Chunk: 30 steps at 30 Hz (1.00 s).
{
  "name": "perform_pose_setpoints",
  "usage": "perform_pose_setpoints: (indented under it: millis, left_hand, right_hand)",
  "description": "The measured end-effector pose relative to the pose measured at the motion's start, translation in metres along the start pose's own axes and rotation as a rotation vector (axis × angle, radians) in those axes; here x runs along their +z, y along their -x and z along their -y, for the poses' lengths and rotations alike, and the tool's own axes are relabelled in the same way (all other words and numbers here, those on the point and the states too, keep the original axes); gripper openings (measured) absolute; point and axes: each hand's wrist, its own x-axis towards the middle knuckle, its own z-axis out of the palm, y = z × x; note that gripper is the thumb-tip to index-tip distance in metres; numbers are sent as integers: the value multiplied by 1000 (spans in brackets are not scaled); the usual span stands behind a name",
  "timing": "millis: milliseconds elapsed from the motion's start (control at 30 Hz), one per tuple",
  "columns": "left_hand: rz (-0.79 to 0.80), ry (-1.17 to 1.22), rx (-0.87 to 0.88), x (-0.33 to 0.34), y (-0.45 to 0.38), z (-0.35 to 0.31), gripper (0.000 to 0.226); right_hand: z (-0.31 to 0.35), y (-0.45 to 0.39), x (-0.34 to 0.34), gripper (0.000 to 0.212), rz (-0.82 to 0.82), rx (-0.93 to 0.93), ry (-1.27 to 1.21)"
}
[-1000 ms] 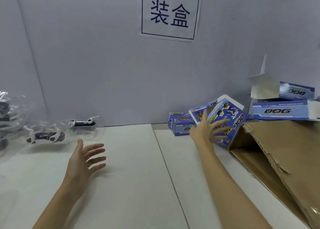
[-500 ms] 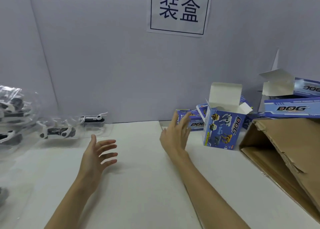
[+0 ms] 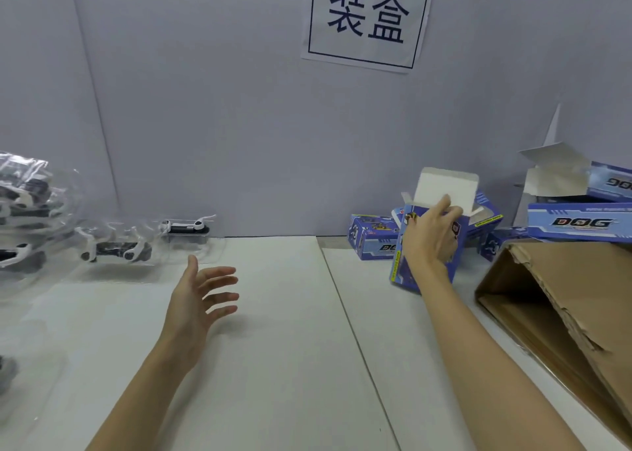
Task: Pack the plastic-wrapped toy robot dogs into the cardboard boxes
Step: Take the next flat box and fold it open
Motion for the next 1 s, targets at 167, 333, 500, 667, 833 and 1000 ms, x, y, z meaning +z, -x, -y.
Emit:
perform_pose_setpoints:
  millis: [167, 333, 500, 667, 833, 1000]
  left_hand:
    - [0, -7, -2, -3, 1, 1, 68]
    - [-6, -151, 69, 5, 6, 3, 55]
    - [9, -689, 631, 11, 13, 4, 84]
    - [176, -641, 810, 10, 15, -3, 89]
    - [211, -306, 600, 18, 20, -12, 77]
    - [286, -151, 474, 23, 28, -15, 73]
  right_hand:
    - [14, 21, 5, 24, 92, -156, 33]
    - [51, 71, -11, 23, 131, -445, -214]
    - [77, 134, -37, 20, 140, -820, -488]
    - [84, 169, -53, 22, 232, -971, -766]
    - [82, 165, -54, 55, 66, -664, -1040]
    - [78, 166, -48, 74, 433, -504, -1126]
